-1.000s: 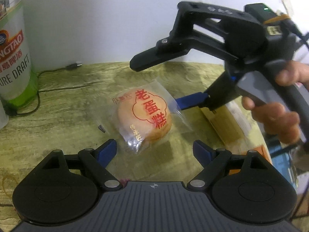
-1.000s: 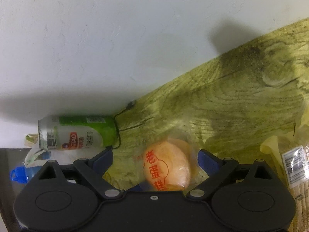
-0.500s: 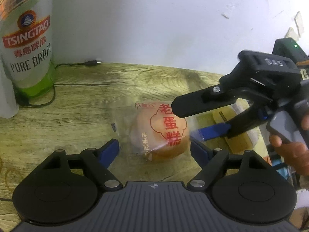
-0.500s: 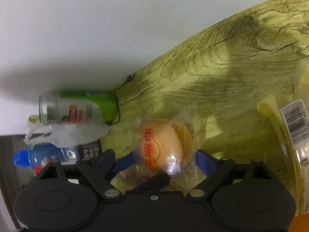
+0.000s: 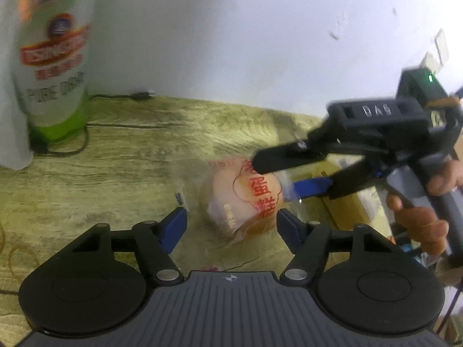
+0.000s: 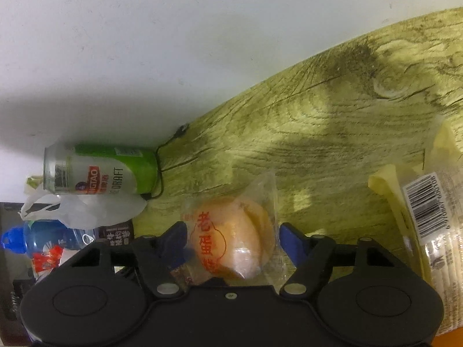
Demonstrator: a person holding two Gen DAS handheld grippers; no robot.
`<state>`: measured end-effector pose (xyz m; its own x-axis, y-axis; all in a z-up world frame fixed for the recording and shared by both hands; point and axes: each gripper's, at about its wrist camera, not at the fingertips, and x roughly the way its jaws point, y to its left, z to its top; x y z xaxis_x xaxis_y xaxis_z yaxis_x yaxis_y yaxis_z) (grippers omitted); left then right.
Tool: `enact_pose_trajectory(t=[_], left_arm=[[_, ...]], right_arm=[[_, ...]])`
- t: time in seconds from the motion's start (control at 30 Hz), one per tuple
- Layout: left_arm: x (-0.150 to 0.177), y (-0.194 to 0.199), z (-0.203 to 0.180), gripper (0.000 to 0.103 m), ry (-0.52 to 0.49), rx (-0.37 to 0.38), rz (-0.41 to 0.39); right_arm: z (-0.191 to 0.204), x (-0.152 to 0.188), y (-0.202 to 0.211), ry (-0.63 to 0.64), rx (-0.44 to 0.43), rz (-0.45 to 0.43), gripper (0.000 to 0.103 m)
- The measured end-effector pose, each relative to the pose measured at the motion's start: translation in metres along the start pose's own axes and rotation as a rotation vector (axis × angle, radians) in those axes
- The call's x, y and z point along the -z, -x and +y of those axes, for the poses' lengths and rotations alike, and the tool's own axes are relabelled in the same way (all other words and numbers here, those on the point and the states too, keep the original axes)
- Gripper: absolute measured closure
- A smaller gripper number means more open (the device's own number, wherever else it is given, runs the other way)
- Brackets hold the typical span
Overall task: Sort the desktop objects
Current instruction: 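Close the right tool on the edge of the second cake packet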
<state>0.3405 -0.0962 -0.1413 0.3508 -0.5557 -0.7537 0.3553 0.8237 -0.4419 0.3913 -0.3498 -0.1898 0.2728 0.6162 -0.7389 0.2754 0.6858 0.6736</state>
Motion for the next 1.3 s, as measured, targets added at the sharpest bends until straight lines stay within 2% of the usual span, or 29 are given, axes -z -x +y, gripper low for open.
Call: enact_pose_trajectory(t=[0.07,0.2,0.53,0.67,0.87,1.3], left_arm=[[0.0,0.005,0.007,0.035,0.038,-0.021,-0.027],[-0.003,-0.004,0.021,0.035,0.127,-0.016,-0.021],[-0.001,-0.013,0.023,0.037,0.213,0.048,-0.021],[-0.002,-0.014,0.023,0.04,0.23,0.084,-0.011],[0.0,-0.013,0.021,0.043,0.241,0.085,-0.015],[-0.001,-0.002,0.012,0.046,0.205,0.084,-0.039]], right_arm=[[-0.002,0.0,0.003,0.0,0.001,-0.009,0.033],[-0.006,0.002,0.006,-0.009,0.003,-0.005,0.033],[-0.011,0.005,-0.004,-0.052,-0.027,-0.001,0.033],[-0.01,0.006,-0.004,-0.05,-0.024,-0.008,0.038],[-0.009,0.006,-0.003,-0.062,-0.015,-0.017,0.044],[0.003,0.01,0.007,-0.031,-0.017,-0.033,0.044]])
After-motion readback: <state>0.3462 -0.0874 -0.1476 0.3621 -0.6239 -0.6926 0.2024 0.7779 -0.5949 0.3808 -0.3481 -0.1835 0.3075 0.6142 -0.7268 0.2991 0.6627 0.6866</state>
